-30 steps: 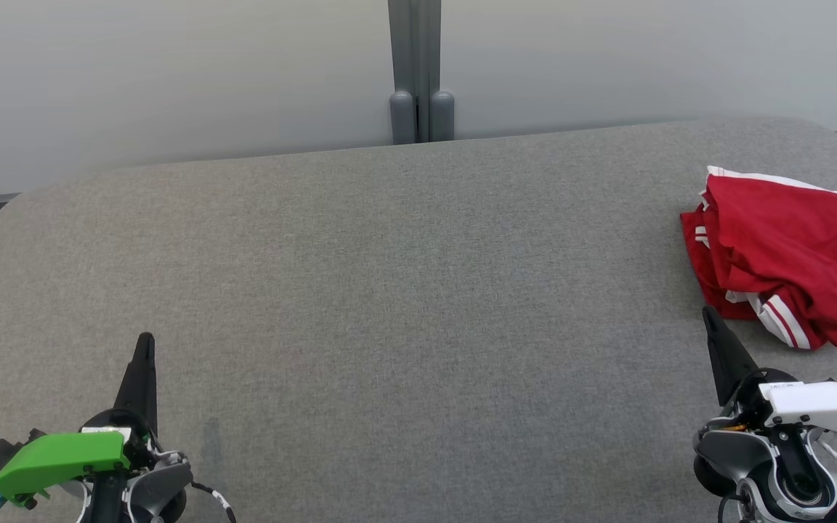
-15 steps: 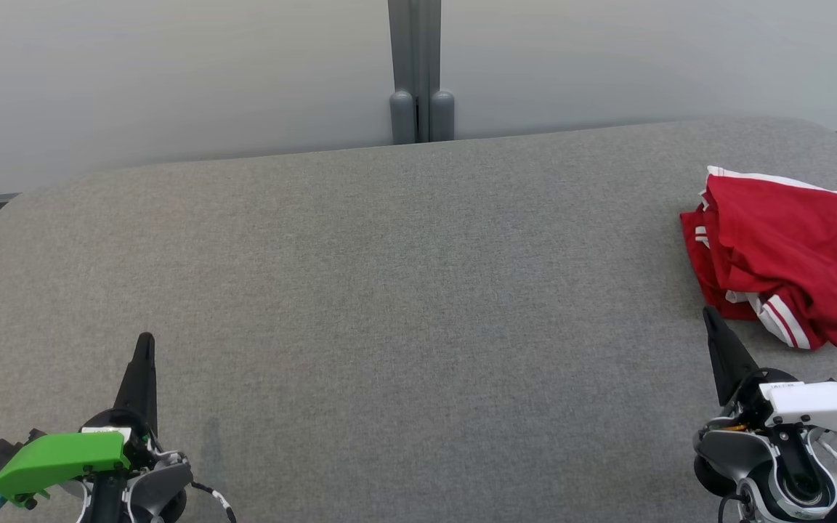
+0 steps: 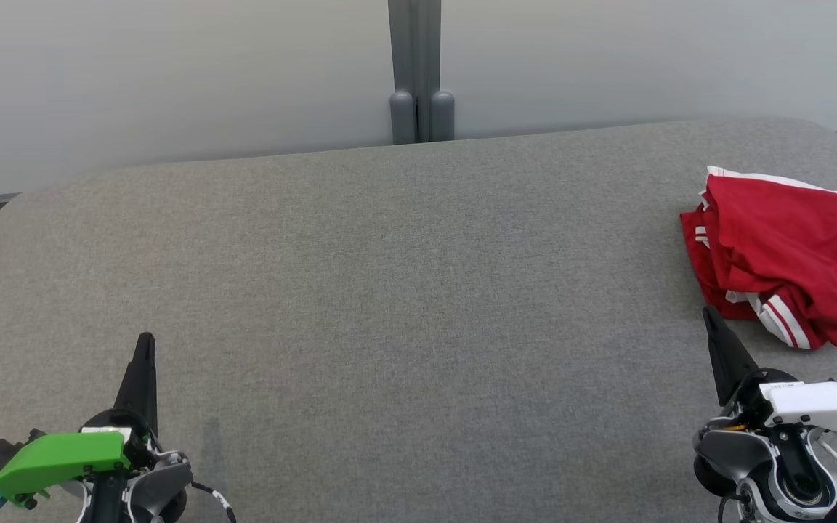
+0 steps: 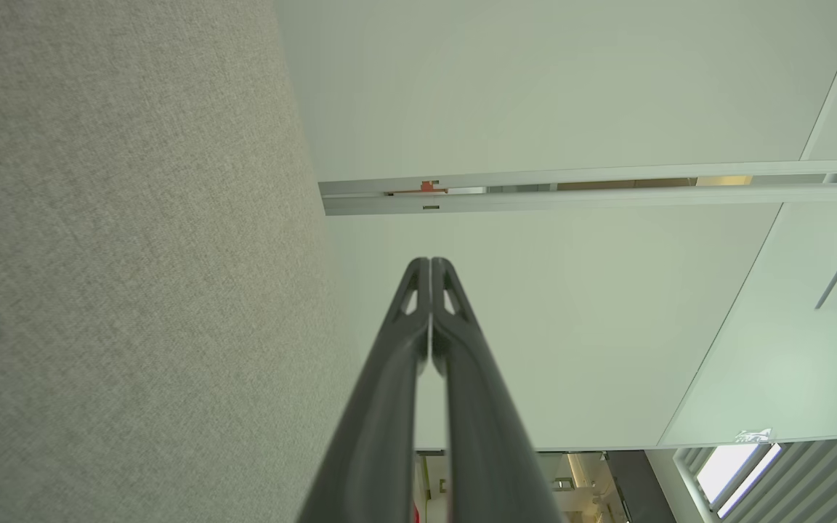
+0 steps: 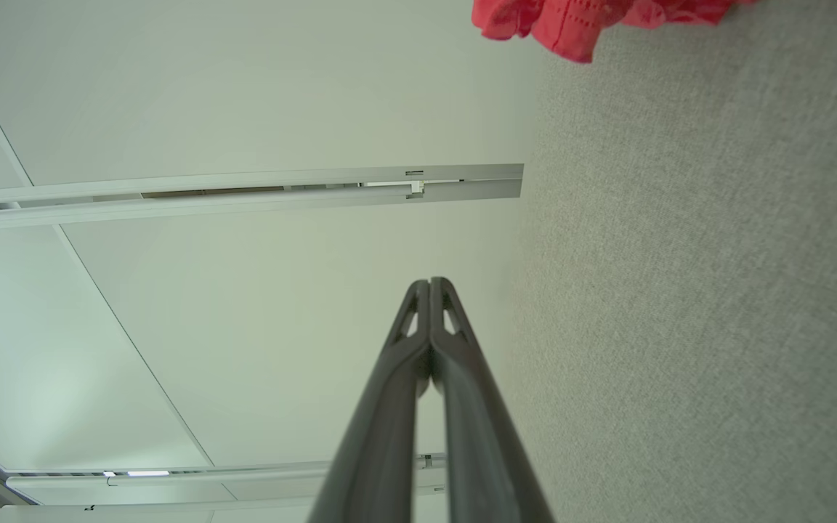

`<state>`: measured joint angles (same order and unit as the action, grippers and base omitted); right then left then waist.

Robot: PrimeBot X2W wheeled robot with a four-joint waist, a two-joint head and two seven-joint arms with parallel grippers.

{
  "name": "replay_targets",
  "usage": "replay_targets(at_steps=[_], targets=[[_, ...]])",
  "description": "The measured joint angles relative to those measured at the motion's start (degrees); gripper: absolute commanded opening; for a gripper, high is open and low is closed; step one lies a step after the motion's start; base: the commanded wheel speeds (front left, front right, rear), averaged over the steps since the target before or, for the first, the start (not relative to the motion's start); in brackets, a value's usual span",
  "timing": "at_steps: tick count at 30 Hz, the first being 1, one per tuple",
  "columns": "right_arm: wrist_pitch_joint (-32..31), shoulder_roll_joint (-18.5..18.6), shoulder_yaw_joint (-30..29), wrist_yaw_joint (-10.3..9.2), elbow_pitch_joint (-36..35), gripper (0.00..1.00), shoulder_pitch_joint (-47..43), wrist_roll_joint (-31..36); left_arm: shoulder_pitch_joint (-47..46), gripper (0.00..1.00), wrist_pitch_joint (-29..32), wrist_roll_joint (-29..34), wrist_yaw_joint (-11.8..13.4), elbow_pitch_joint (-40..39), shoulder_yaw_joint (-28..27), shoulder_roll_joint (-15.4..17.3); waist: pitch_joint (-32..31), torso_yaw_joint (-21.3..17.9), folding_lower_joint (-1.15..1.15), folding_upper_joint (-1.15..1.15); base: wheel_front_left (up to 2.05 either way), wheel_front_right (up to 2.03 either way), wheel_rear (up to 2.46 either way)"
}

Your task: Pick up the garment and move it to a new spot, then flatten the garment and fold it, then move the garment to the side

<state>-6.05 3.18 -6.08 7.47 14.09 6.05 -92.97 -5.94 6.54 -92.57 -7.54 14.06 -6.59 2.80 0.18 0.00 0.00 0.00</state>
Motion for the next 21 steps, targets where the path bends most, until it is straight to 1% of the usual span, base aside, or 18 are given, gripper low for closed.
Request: replay_targets(at_steps=[21], targets=[[-0.2,-0.1,-0.1,0.00,0.0,0.00,0.0,0.2,0.0,0.00,0.0,0.0,0.0,0.0,0.0,0.0,0.0,0.0,0.00,0.00,0.00,0.00,0.00]])
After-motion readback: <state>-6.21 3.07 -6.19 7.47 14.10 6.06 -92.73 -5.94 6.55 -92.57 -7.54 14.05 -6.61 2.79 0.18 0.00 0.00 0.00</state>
